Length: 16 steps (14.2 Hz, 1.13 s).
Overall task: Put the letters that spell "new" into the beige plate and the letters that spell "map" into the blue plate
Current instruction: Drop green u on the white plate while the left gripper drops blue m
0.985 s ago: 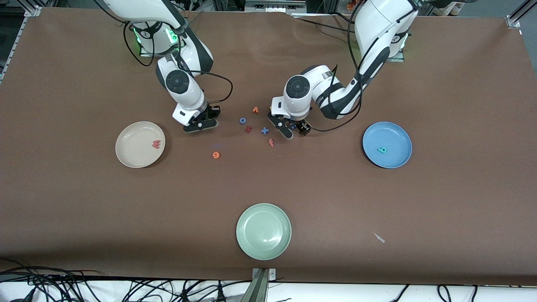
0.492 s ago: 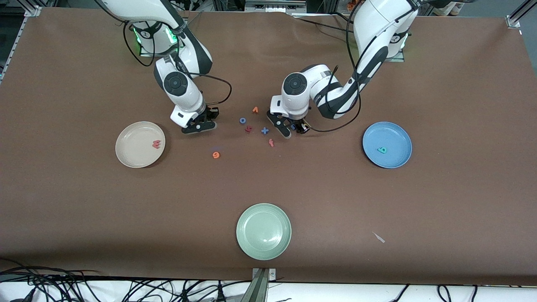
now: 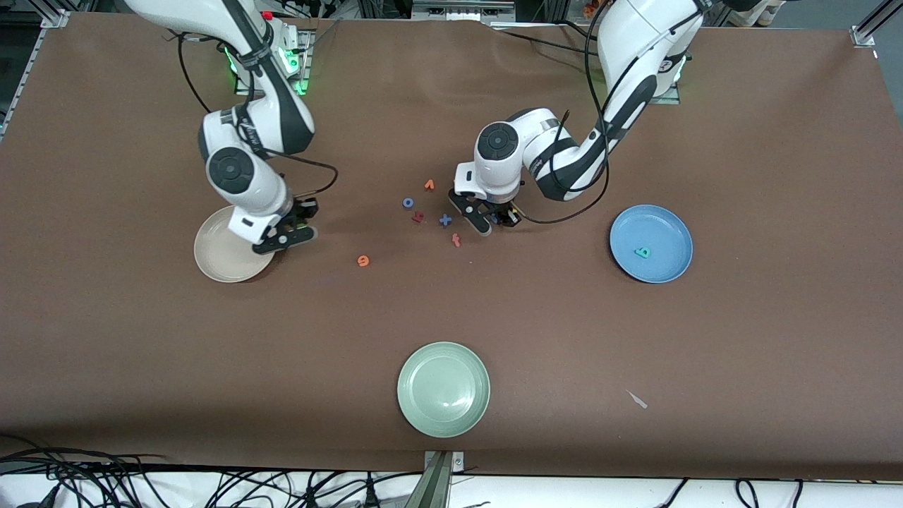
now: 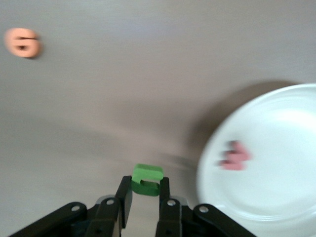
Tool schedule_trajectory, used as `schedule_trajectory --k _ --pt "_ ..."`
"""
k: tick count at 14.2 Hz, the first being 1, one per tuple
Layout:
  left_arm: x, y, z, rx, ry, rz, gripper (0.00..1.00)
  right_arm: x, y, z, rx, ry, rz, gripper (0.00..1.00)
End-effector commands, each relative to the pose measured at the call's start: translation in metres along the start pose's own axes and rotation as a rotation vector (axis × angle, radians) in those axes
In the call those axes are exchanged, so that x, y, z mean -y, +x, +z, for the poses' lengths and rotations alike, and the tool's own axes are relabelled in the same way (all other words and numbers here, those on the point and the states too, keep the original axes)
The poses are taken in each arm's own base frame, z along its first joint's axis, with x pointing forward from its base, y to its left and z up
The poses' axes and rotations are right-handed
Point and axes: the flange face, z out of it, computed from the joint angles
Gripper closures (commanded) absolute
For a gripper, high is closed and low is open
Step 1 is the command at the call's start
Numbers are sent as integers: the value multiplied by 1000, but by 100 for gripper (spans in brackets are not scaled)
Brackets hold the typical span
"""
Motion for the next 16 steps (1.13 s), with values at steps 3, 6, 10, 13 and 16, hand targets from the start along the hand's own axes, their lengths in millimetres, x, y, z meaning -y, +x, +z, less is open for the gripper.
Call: schedule_trajectory --k 3,6,10,13,16 --pt "25 -9 -66 79 29 -87 100 -47 2 4 20 -55 -88 80" --pt "80 -26 -88 121 52 -173 100 -82 5 17 26 -63 -103 79" --pt "156 -56 -113 134 82 -297 98 -85 10 10 13 -49 -65 0" --pt "210 -90 -104 177 59 -293 98 -62 31 -16 -20 -45 -13 0" --pt "243 -123 -80 219 32 -343 98 -24 55 -25 -38 -35 31 0"
